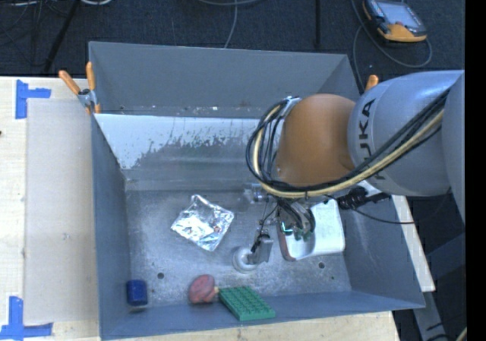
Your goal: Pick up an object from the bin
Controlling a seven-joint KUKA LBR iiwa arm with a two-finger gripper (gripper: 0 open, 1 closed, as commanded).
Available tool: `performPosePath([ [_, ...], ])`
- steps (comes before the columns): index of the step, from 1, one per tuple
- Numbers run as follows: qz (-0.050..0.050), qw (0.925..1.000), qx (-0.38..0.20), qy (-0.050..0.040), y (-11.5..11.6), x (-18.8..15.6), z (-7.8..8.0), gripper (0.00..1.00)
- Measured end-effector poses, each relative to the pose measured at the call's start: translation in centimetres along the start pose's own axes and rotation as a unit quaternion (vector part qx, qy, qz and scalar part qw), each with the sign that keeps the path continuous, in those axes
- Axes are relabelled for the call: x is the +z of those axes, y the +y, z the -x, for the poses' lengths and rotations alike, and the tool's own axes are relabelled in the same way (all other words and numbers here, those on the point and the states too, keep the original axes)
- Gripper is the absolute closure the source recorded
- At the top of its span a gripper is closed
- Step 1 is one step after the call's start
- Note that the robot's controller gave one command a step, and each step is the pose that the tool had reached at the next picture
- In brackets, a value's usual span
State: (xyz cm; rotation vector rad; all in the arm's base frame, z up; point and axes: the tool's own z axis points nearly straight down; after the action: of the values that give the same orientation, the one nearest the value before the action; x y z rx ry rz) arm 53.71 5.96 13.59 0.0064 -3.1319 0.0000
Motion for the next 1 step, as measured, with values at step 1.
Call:
performPosePath([
  [1,0.001,0.9987,-0.050,-0.0046,4.65,6.91,3.32,0.00],
])
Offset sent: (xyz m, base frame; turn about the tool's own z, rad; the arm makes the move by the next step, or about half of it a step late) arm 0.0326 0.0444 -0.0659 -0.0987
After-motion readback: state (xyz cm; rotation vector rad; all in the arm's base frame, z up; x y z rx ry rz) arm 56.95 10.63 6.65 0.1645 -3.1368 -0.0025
